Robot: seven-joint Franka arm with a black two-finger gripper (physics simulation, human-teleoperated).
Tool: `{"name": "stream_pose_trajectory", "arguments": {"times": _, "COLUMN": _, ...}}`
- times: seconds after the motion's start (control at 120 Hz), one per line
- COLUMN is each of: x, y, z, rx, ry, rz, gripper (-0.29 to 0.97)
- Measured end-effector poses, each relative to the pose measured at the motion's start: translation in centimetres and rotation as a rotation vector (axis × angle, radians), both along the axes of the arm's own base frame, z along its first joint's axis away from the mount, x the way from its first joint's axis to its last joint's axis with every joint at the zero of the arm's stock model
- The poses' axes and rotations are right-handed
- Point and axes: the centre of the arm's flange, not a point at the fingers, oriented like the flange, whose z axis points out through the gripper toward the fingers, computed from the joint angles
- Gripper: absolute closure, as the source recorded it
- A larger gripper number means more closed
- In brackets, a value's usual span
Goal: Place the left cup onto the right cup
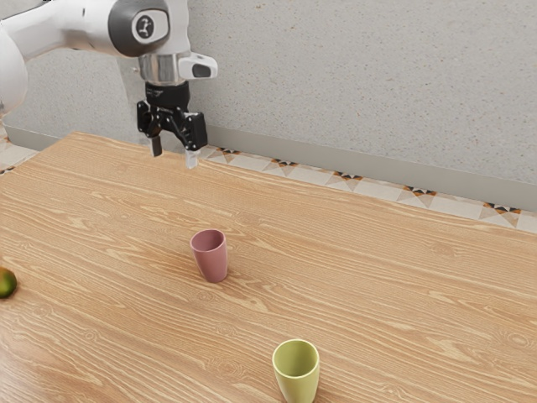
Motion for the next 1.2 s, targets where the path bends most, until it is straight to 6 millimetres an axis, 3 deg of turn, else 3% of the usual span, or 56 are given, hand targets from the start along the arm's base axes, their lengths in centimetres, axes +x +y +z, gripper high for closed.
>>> {"name": "stream_pose_trajectory", "arguments": {"times": 0.075, "x": 0.6, "y": 0.1, "z": -0.4, "rx": -0.014, "ry": -0.021, "rz": 0.002, "gripper": 0.00}}
{"name": "stream_pose_trajectory", "arguments": {"times": 0.233, "x": 2.2, "y": 0.7, "z": -3.2, "rx": -0.024, "ry": -0.026, "rz": 0.008, "gripper": 0.00}}
{"name": "stream_pose_trajectory", "arguments": {"times": 0.633, "x": 2.6, "y": -0.4, "z": -15.4, "rx": -0.047, "ry": -0.014, "rz": -0.007, "gripper": 0.00}}
{"name": "stream_pose_trajectory", "arguments": {"times": 0.758, "x": 3.1, "y": -1.1, "z": -18.1, "rx": -0.055, "ry": -0.036, "rz": -0.017, "gripper": 0.00}}
{"name": "stream_pose_trajectory", "arguments": {"times": 0.875, "x": 2.9, "y": -2.6, "z": -19.3, "rx": -0.065, "ry": -0.058, "rz": -0.036, "gripper": 0.00}}
{"name": "stream_pose_trajectory", "arguments": {"times": 1.0, "x": 2.7, "y": -4.7, "z": -19.3, "rx": -0.072, "ry": -0.082, "rz": -0.061, "gripper": 0.00}}
{"name": "stream_pose_trajectory", "arguments": {"times": 1.2, "x": 1.2, "y": -5.3, "z": -21.0, "rx": -0.076, "ry": -0.066, "rz": -0.052, "gripper": 0.00}}
